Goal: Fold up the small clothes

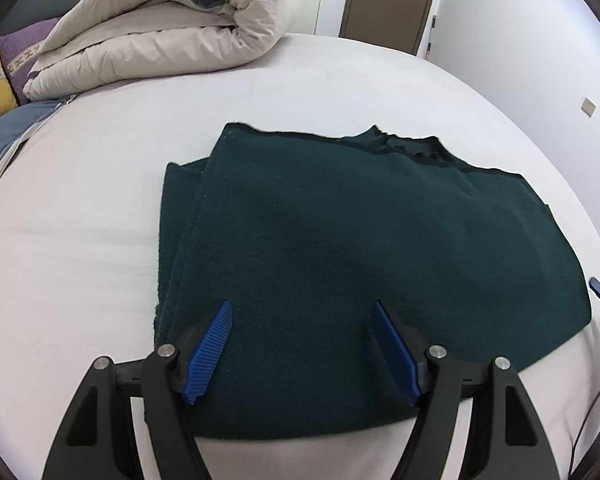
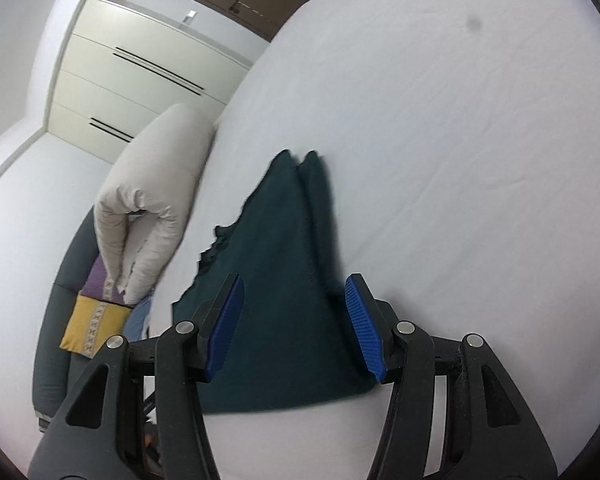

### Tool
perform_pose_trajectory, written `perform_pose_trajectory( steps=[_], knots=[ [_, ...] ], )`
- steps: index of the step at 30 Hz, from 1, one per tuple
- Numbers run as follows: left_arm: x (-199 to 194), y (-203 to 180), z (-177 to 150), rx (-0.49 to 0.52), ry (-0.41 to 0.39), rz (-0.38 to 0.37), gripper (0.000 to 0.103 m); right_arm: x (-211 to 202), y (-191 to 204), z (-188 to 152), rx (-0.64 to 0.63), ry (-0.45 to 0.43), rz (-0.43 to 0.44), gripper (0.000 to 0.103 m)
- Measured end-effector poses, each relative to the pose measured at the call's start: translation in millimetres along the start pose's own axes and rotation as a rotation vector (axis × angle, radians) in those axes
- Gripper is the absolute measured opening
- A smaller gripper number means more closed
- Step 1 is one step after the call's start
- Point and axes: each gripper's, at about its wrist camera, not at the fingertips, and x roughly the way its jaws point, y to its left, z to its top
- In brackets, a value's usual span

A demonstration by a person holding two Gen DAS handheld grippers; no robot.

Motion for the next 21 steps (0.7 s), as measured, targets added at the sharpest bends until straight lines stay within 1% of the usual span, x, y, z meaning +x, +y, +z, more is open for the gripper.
perform_pose_trajectory(
  steps=[3, 5, 8, 15, 18, 21],
  knots=[
    [-4.5, -7.0, 1.7, 0.008, 0.0, -0.008, 0.075, 3.9, -8.9, 4.8, -0.022, 0.022, -0.061, 0.054],
    [-4.2, -10.7, 2.9, 0.005, 0.006, -0.023, 0.075, 10.1, -17.1, 7.3, -0.02, 0.04, -0.073, 0.054],
    [0.7, -16.5, 3.7, -0.008, 0.022, -0.048, 0.075, 19.8, -22.2, 10.9, -0.007, 0.048, -0.064, 0.054],
    [13.0, -37.9, 5.4, -0.007, 0.037, -0.102, 0.075, 46.8, -12.4, 23.4, -0.016, 0.094, -0.052, 0.054],
    [15.6, -46.0, 8.3, -0.007, 0.034, -0.128, 0.075, 59.3, -6.0, 25.8, -0.021, 0.128, -0.031, 0.054],
    [16.1, -49.3, 9.7, -0.012, 0.032, -0.142, 0.075, 71.7, 6.2, 23.4, -0.06, 0.177, -0.023, 0.055]
  ],
)
